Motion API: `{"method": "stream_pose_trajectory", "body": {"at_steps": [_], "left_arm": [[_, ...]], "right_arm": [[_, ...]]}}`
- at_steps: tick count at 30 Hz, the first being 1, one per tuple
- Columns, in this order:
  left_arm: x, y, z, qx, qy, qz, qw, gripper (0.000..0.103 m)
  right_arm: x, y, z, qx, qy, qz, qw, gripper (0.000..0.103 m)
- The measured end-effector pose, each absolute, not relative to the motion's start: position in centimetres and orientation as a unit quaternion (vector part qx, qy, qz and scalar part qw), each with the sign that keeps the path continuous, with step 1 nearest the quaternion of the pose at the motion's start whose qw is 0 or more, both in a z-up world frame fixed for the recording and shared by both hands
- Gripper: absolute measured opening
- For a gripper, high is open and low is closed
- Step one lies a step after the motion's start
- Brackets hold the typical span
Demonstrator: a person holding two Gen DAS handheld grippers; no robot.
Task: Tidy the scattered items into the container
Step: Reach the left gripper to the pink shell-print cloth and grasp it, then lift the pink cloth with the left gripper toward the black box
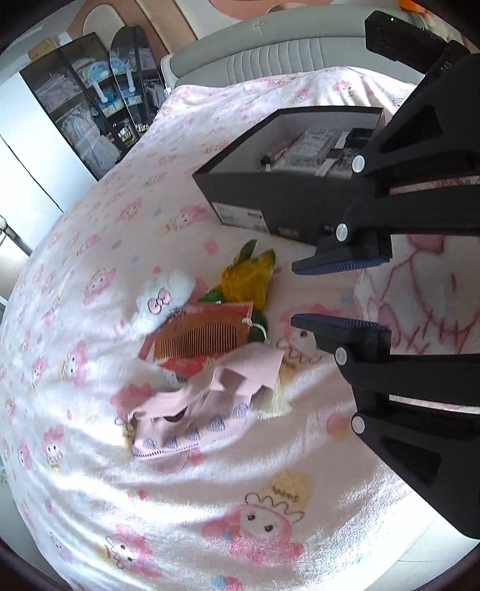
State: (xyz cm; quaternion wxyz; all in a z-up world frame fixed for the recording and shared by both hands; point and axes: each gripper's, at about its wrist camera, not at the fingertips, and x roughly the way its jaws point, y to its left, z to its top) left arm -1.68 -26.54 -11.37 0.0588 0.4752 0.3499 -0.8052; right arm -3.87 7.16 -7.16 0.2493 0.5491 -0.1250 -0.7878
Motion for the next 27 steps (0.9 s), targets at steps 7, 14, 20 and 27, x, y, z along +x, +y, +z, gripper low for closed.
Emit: {"method": "stream_pose_trajectory", "body": {"at_steps": [7,14,20,27], "left_arm": [[-4.0,-29.8,-15.8,0.498,0.376,-0.775,0.098,0.044],[-7.3,-30.7,-18.4,0.536,0.379,-0.752,0.059,0.001],[-6.2,-26.5,-13.4,0.505,0.350,-0.789,-0.016,0.000],[-3.5,-18.4,-5.6,0.461,0.313,-0.819,-0.137,0.000]], "right_arm": [[-4.7,3.7,-7.5,0.558,-0.095,-0.778,0.272,0.055],[-5.7,2.4,-9.1,0.577,-0.092,-0.767,0.264,0.055],[-5.3,2.5,-8.4,0.570,-0.090,-0.770,0.273,0.055],[-4.2,4.2,-7.3,0.553,-0.097,-0.777,0.283,0.055]]}}
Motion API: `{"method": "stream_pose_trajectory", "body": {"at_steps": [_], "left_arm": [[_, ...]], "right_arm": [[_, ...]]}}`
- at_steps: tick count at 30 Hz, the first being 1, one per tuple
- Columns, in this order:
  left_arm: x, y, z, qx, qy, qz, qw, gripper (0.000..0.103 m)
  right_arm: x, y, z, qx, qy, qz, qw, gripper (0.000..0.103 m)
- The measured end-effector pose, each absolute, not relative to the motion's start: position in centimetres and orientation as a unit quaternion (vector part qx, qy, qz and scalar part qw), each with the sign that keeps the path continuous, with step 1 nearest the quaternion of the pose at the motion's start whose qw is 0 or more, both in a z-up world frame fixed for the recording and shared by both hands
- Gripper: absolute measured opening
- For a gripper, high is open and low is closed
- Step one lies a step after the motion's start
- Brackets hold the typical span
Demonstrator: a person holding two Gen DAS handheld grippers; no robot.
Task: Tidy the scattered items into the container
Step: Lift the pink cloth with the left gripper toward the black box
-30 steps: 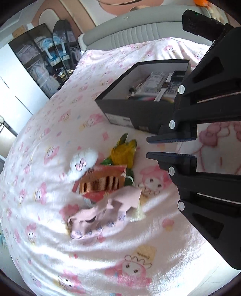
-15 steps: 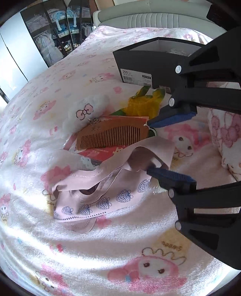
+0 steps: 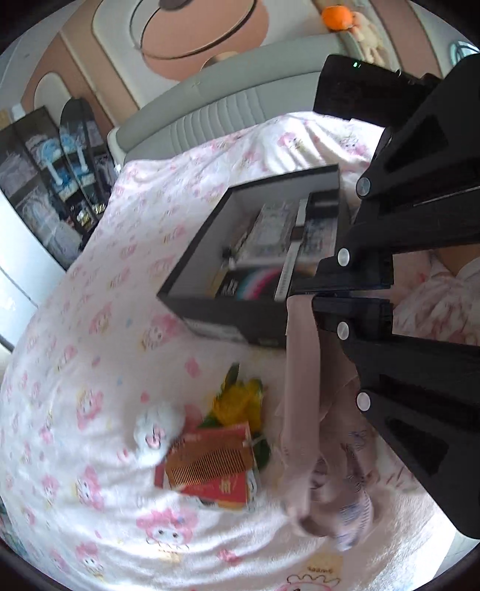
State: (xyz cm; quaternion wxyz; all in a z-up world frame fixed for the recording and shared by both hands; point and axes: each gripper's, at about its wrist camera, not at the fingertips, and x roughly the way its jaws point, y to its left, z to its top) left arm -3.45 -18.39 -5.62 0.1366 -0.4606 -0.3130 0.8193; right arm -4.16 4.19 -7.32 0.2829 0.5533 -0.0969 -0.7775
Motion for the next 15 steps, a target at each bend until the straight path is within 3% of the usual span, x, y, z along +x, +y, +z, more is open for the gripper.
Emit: {"method": "stream_pose_trajectory", "body": {"at_steps": [7,15], "left_arm": [[-2.0,-10.1,-1.6,-0.450,-0.274,0.815,0.240,0.000],[-1.6,-2.9,-2.1,-0.482,-0.230,0.796,0.286,0.000]], "right_arm": [[-2.3,7.3,-5.8,0.526,-0.107,-0.795,0.283,0.056],[-0.2,11.9,-6.1,0.517,-0.094,-0.811,0.257,0.057]]}}
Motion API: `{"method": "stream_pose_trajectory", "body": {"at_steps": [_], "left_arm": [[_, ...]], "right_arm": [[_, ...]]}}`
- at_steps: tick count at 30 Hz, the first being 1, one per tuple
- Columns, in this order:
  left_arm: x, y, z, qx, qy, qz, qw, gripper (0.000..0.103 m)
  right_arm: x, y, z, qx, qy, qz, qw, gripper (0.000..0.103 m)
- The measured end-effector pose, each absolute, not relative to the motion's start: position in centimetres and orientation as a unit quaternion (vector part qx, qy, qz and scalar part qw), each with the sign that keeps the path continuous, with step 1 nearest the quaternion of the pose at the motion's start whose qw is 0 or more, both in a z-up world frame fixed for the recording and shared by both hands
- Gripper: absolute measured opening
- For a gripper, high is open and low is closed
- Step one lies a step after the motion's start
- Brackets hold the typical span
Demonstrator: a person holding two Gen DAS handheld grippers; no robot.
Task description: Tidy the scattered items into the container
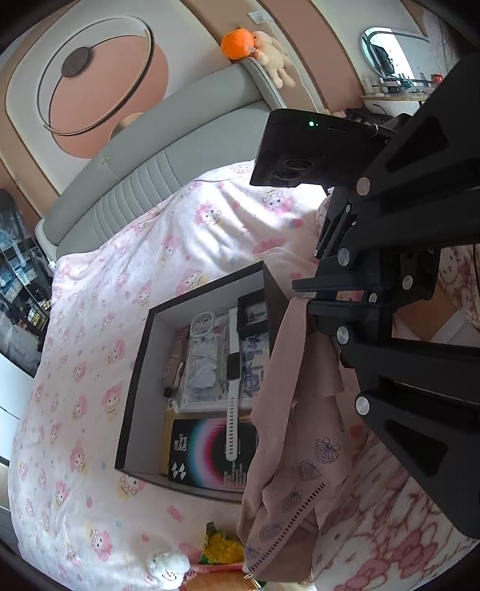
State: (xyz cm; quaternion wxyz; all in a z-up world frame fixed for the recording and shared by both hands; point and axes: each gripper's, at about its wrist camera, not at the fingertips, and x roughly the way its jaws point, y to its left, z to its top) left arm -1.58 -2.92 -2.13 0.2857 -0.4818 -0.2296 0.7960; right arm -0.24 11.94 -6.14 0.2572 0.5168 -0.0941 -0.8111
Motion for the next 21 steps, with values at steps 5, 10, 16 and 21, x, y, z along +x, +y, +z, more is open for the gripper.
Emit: {"method": "stream_pose_trajectory", "body": {"at_steps": [5,10,16,21], "left_arm": [[-1.7,0.7,-3.8,-0.509,-0.224,0.768,0.316,0.000],[-1.6,3.5,-5.3,-0.528,-0.208,0.753,0.332,0.000],[-2.9,4.9,-10.7,-0.575,-0.184,0.742,0.292,0.005],[-2.9,4.0,-11.0,-0.569,-0.191,0.749,0.281,0.035]], "right_arm": [[0.4,14.5,-7.5,0.526,-0.106,-0.810,0.237,0.057],[0.9,16.2,-8.1,0.526,-0.116,-0.809,0.235,0.057],[0.2,18.2,-11.7,0.561,-0.133,-0.796,0.185,0.057],[-0.5,20.1,-14.4,0.585,-0.170,-0.778,0.152,0.057]]}}
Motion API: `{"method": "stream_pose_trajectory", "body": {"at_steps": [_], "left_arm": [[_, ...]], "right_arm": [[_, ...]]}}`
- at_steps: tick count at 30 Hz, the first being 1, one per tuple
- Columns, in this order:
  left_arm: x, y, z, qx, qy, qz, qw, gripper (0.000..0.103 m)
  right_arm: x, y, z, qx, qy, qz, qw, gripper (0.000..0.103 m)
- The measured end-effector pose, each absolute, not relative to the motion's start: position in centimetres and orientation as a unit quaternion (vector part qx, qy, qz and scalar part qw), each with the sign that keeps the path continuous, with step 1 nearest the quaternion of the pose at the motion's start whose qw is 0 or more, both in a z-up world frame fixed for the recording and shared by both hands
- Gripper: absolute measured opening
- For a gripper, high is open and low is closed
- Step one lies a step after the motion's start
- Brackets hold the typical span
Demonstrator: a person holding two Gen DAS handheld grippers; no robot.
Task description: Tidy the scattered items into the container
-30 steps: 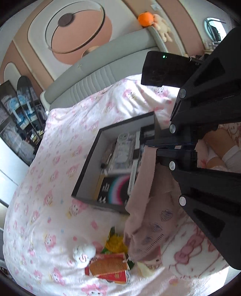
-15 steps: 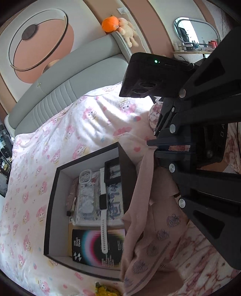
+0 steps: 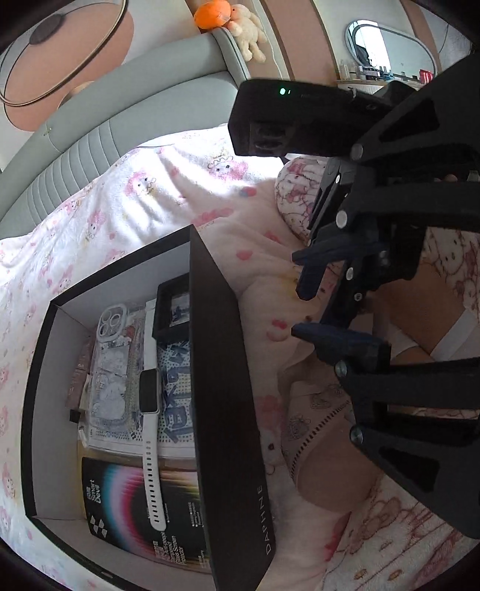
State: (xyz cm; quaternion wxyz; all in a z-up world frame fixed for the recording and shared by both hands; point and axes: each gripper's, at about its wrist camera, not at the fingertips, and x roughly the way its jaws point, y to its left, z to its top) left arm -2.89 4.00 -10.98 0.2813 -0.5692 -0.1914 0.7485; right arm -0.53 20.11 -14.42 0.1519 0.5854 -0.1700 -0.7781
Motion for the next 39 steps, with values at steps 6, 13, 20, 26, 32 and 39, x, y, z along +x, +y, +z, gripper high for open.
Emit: {"method": "stream_pose_trajectory", "body": {"at_steps": [6,13,20,26,32,39], "left_arm": [[-2.7,2.3,-12.6,-0.602,-0.167,0.754,0.206,0.035],[-2.7,1.3,-15.6,-0.622,-0.118,0.767,0.100,0.041],[-3.4,1.0,-17.2,-0.620,-0.122,0.768,0.100,0.049],[-3.1,1.3,-15.7,-0.595,-0.138,0.774,0.168,0.003],[-1.9,1.8,-10.4,-0.537,-0.146,0.792,0.251,0.002],[-2.6,3.0,-6.8,-0.496,-0.142,0.814,0.266,0.007]], "right_arm": [[-1.1,21.8,-15.9,0.599,-0.186,-0.770,0.116,0.057],[-0.7,22.1,-17.5,0.608,-0.198,-0.765,0.085,0.058],[-0.5,21.1,-19.2,0.637,-0.195,-0.736,0.121,0.058],[0.0,19.1,-20.4,0.652,-0.190,-0.719,0.150,0.058],[0.0,18.5,-18.8,0.623,-0.128,-0.764,0.110,0.057],[-0.1,20.3,-18.0,0.589,-0.185,-0.779,0.110,0.038]]}}
